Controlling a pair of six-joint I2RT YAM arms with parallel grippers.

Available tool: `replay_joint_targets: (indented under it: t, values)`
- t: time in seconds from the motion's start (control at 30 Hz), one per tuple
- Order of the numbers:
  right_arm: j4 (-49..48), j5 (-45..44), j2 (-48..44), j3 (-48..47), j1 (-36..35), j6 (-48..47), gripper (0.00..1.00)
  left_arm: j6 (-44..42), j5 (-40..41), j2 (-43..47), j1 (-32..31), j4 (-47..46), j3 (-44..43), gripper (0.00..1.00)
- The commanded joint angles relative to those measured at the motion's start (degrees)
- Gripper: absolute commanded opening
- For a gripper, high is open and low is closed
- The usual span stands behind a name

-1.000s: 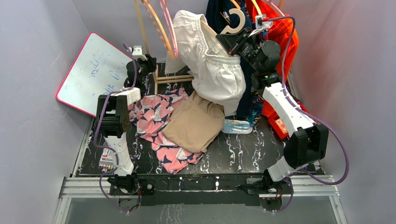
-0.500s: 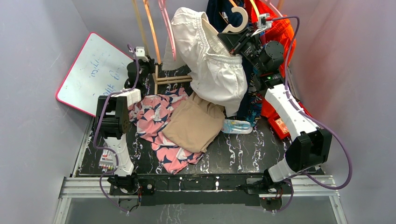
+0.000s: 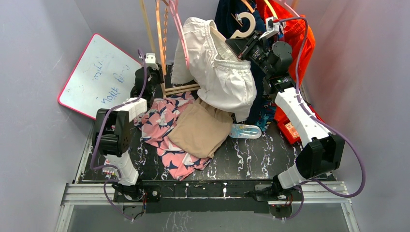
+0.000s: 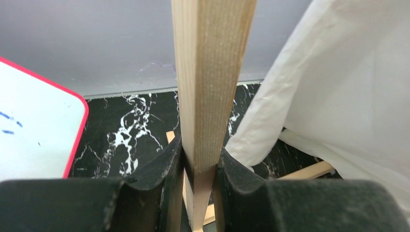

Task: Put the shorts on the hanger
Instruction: Place the hanger at the clothesline.

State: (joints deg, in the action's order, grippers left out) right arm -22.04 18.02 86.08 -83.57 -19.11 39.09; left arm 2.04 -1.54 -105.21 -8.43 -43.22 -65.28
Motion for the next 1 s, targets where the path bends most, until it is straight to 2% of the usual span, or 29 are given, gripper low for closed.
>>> replay_joint_targets:
  t: [0.0,0.23,0.37,0.63,0.97]
  values:
    - [-1.7,-1.2,-3.3,-3.1,0.2,1.3,0.00,2.9,-2.8,8.7,-2.6,-0.3,3.1,0.00]
    - [0.1,-0.3,-2.7,-4.2,0.2,0.6,0.00,3.6,-2.1,15.4,-4.3,0.0,10.6,0.00]
    - [-3.0,0.5,-1.4,-6.3,0.2,1.7,0.00,4.1,-1.7,17.8,-5.2,0.2,13.4,0.00]
    - [-1.6,0.9,7.0,-19.3,0.1,4.7,0.00,2.6,-0.3,20.6,-5.8,1.3,14.8,0.00]
    - [-3.9,-1.1,12.8,-24.5,0.1,7.4,0.00,2.5,0.0,22.3,-5.8,1.7,16.0,0.00]
